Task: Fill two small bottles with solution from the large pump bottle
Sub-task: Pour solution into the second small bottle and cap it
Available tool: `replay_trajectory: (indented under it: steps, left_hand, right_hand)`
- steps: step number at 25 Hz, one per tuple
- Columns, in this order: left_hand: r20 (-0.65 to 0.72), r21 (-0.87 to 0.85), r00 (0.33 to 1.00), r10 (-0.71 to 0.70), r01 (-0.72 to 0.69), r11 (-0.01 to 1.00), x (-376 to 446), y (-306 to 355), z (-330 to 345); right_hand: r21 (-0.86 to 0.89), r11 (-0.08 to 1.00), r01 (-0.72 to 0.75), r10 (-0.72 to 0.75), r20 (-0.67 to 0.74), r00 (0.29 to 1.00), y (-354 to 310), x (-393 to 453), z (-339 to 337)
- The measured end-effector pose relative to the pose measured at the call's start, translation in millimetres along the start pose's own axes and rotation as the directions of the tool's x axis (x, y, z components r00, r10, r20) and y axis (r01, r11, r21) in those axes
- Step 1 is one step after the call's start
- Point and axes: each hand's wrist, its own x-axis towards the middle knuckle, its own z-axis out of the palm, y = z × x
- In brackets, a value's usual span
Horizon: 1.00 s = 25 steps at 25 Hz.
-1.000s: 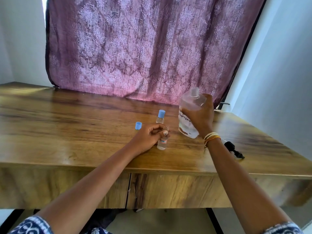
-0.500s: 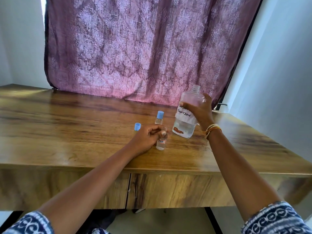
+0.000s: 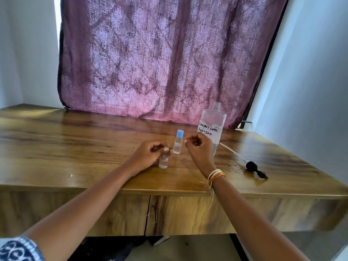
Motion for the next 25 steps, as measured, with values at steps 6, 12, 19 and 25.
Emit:
replay_trajectory:
  steps: [6,12,19,25]
  left_hand:
    - [-0.093,0.047,0.995,0.025,-0.021,0.999,-12.0,-1.9,-43.2]
    - [-0.136,0.031,0.991,0.015,-0.010,0.999,-12.0,-9.5,-51.0]
    - [-0.136,0.014,0.991,0.008,-0.006,1.000,-14.1,-9.7,-51.1]
    - [-0.125,-0.033,0.992,-0.033,0.029,0.999,-11.4,-10.4,-49.8]
  right_hand:
    - [-0.249,0.964,0.093,-0.005,0.333,0.943,2.8,-5.2,45.6]
    - [-0.400,0.875,0.273,0.003,0.568,0.823,6.8,9.2,80.8]
    - [-0.315,0.905,0.287,-0.105,0.487,0.867,4.8,9.9,78.0]
    - [-0.120,0.981,0.152,-0.087,0.427,0.900,-24.2,4.3,62.2]
